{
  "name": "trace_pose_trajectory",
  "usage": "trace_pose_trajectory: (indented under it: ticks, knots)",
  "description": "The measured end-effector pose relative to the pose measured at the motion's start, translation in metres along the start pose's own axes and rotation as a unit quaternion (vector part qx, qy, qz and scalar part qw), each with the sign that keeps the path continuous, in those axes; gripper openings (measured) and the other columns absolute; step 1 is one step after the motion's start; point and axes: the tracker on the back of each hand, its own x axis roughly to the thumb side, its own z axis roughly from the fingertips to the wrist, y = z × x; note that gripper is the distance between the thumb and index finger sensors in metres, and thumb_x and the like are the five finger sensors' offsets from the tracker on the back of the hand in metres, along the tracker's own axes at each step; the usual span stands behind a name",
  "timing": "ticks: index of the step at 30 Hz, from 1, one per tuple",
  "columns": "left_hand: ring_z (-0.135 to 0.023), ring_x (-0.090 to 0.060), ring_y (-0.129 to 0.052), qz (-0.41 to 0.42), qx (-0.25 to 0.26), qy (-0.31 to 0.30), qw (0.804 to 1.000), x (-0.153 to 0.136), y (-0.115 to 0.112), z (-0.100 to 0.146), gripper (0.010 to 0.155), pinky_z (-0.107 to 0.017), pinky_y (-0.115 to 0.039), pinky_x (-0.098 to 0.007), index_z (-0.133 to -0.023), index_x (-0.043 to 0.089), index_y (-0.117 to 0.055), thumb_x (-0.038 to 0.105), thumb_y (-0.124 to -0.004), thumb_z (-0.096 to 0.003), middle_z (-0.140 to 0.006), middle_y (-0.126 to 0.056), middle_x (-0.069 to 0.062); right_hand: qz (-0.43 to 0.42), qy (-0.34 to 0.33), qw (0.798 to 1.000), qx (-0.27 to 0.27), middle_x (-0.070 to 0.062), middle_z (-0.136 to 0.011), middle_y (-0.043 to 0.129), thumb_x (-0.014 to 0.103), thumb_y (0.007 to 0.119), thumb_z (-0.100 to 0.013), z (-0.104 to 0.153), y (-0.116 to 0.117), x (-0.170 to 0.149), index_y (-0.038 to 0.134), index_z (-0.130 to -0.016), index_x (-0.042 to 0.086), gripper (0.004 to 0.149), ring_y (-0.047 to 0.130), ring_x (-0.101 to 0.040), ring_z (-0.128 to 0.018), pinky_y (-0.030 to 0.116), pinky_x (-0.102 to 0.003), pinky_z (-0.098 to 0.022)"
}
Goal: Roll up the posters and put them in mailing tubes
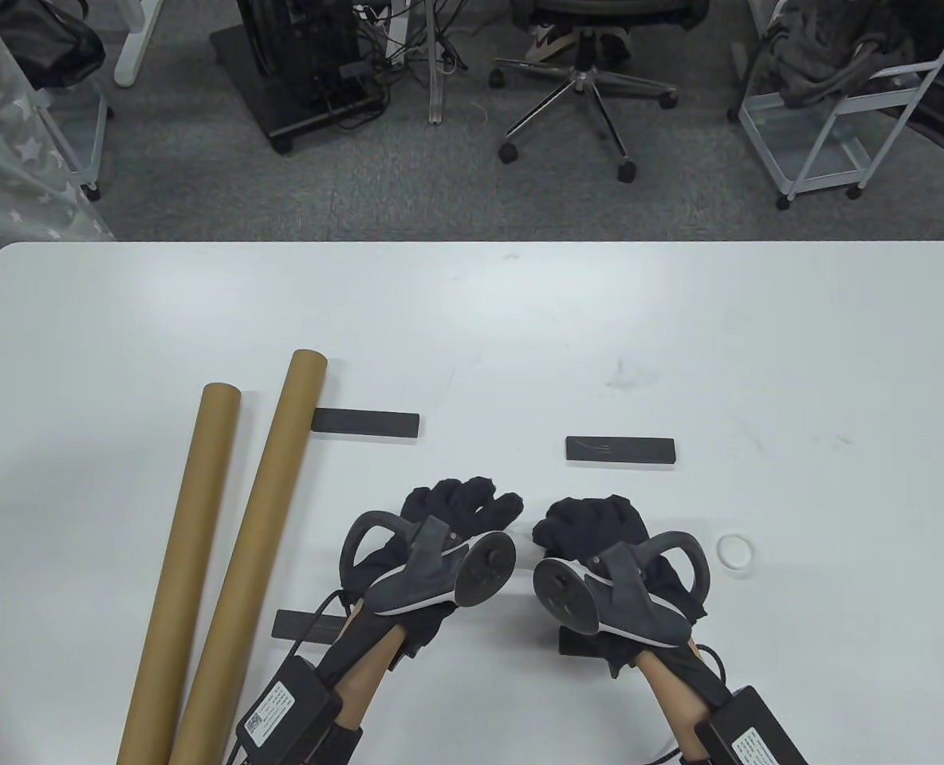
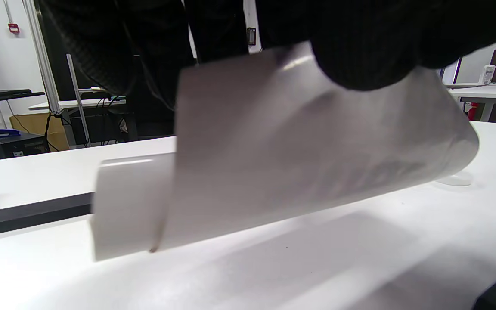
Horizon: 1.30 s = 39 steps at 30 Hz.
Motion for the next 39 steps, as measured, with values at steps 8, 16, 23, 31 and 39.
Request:
trace_pose_trajectory:
  ticks: [8, 16, 23, 31, 39]
  knots:
    - [-0.088, -0.022, -0.097, 0.011, 0.062, 0.017, 0.998, -0.011, 0.003, 0.008, 0.038, -0.076, -0.075, -0.053, -0.085, 0.038, -0.083, 0.045, -0.075, -0.0491, -0.098, -0.091, 0.006, -0.037, 0.014, 0.999, 0.001, -0.009, -0.095, 0.085, 0.034, 0.072, -0.051, -0.005, 0.009, -0.004, 0.073, -0.089, 0.022, 0.04, 0.093, -0.034, -0.079, 0.069, -0.063, -0.067]
    - [-0.085, -0.021, -0.099, 0.028, 0.091, 0.032, 0.995, -0.034, 0.0, 0.02, 0.036, -0.076, -0.076, -0.052, -0.084, 0.036, -0.083, 0.044, -0.076, -0.0495, -0.094, -0.094, 0.006, -0.101, 0.001, 0.995, 0.014, -0.007, -0.092, 0.083, 0.041, 0.075, -0.047, -0.001, 0.028, -0.009, 0.063, -0.098, 0.02, 0.056, 0.091, -0.034, -0.078, 0.067, -0.066, -0.068]
    - [-0.084, -0.021, -0.1, 0.042, 0.1, 0.029, 0.994, -0.04, -0.01, 0.028, 0.037, -0.076, -0.076, -0.052, -0.085, 0.036, -0.083, 0.045, -0.075, -0.0502, -0.094, -0.094, 0.005, -0.071, 0.005, 0.997, -0.033, -0.001, -0.079, 0.089, 0.036, 0.077, -0.047, 0.001, 0.033, -0.004, 0.071, -0.09, 0.024, 0.045, 0.094, -0.028, -0.066, 0.069, -0.064, -0.067]
    - [-0.086, -0.02, -0.096, -0.076, 0.119, -0.019, 0.99, -0.013, -0.017, 0.036, 0.071, -0.077, -0.075, -0.053, -0.112, 0.032, -0.056, 0.053, -0.074, -0.0471, -0.099, -0.087, 0.006, -0.049, 0.009, 0.997, -0.062, -0.001, -0.078, 0.091, 0.037, 0.075, -0.048, 0.008, 0.031, 0.001, 0.073, -0.09, 0.023, 0.044, 0.097, -0.028, -0.064, 0.074, -0.062, -0.064]
    - [-0.055, -0.01, -0.091, -0.137, 0.116, -0.018, 0.984, -0.003, -0.02, 0.033, 0.064, -0.07, -0.081, -0.047, -0.103, 0.032, -0.065, 0.056, -0.075, -0.0437, -0.073, -0.085, 0.014, -0.059, 0.004, 0.996, -0.067, -0.001, -0.077, 0.09, 0.037, 0.073, -0.049, 0.01, 0.032, 0.003, 0.073, -0.089, 0.024, 0.042, 0.096, -0.027, -0.062, 0.073, -0.062, -0.064]
